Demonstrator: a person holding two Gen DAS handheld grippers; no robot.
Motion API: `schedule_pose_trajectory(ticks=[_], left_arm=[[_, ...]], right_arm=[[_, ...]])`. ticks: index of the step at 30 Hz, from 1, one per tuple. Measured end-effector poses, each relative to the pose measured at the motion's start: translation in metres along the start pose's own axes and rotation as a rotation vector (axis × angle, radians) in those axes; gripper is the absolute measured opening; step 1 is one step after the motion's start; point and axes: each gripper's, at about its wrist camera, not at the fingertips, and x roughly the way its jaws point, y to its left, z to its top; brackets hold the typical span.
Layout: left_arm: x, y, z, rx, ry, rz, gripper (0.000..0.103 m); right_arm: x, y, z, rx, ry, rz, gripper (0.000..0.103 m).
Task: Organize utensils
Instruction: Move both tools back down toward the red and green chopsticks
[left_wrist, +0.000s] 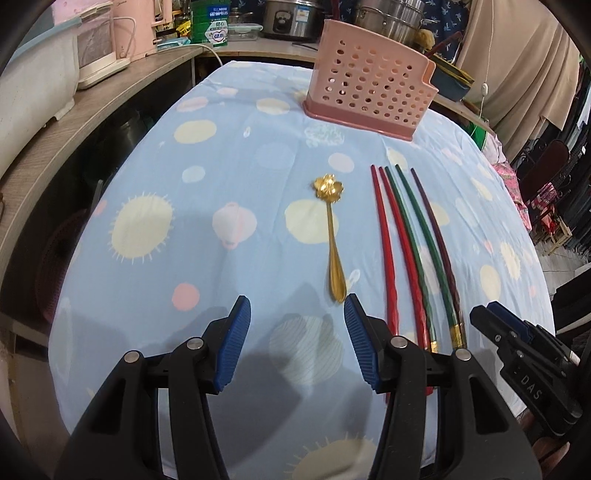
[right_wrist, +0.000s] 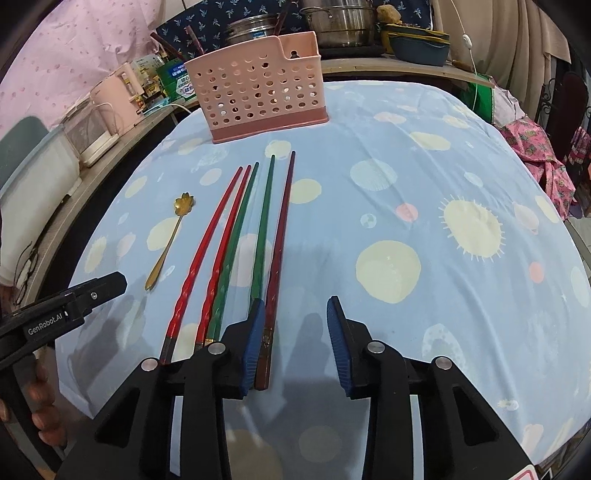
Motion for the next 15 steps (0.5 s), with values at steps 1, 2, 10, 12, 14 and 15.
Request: schedule_pose_trajectory(ticks=[1, 2, 10, 12, 14, 15], left_arm=[[0.0, 0.0, -0.002, -0.001, 0.002, 0.001, 0.05], [0.0, 0.001, -0.004, -0.002, 0.005, 0.002, 0.05], [0.0, -0.003, -0.01, 0.012, 0.016, 0.0, 0.05], [0.001, -0.005, -0.011, 0.021, 0.019, 0.0, 0.05], [0.001, -0.008, -0.012, 0.028, 0.022, -0.001, 0.05], [0.002, -0.009, -0.012, 0.03, 0.025, -0.003, 0.05]], right_arm=[[0.001, 0.001, -0.001, -0.004, 0.004, 0.003, 0.026], [0.002, 0.002, -0.001, -0.006, 0.008, 0.005, 0.023], [0.006, 0.01, -0.006, -0.027, 0.029, 0.019, 0.016], [0.007, 0.01, -0.007, -0.028, 0.033, 0.018, 0.016], [0.007, 0.01, -0.008, -0.029, 0.032, 0.017, 0.015], [0.008, 0.01, -0.008, -0.029, 0.032, 0.018, 0.015]])
